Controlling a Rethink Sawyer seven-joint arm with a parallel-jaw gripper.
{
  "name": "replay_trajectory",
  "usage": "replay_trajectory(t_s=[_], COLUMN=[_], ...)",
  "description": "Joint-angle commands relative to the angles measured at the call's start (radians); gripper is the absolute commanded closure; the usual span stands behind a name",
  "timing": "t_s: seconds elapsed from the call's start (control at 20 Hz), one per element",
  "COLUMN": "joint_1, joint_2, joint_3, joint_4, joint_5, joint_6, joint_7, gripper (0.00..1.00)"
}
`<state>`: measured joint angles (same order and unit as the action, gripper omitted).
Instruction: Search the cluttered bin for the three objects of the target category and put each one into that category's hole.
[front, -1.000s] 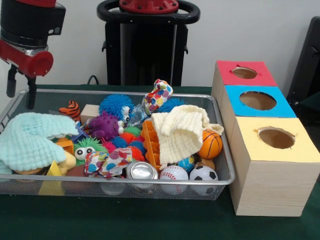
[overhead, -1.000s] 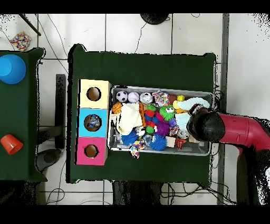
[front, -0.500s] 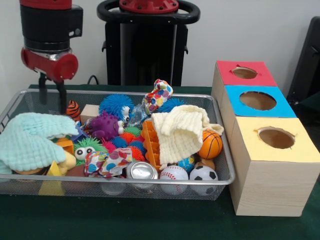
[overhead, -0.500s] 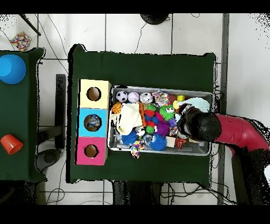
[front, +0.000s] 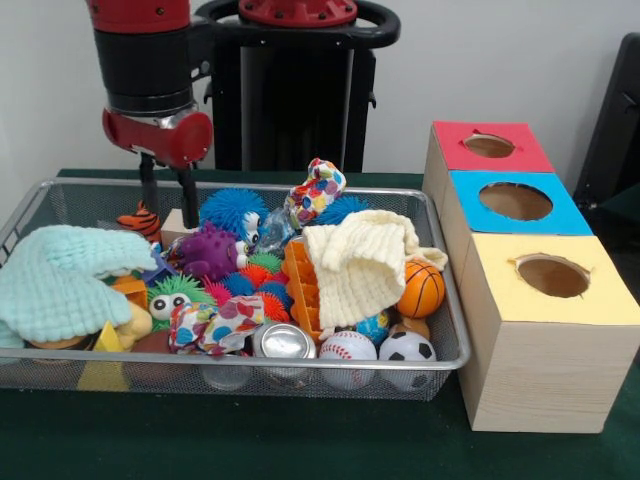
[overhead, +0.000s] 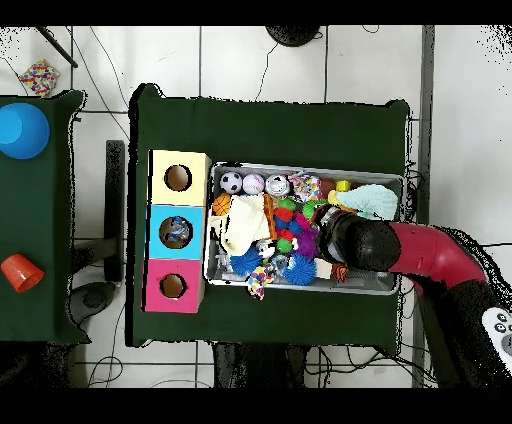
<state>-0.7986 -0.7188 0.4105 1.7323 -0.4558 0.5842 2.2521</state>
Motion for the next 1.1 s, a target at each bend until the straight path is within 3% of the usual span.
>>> replay_trajectory(t_s=[0.05, 0.25, 0.55, 1.1], joint_1=[0.029, 0.099, 0.113, 0.139], joint_2=[-0.035, -0.070, -0.054, -0.019], joint_3=[0.054, 0.001, -0.027, -0.051], joint_4=[0.110, 0.138, 0.116, 0.142], joint_5=[0.037, 0.072, 0.062, 0.106], joint_6=[0.014, -0.012, -0.025, -0.112], joint_7=[-0.033, 0.096, 0.072, 0.120], gripper=[0.00, 0.00, 0.00, 0.00])
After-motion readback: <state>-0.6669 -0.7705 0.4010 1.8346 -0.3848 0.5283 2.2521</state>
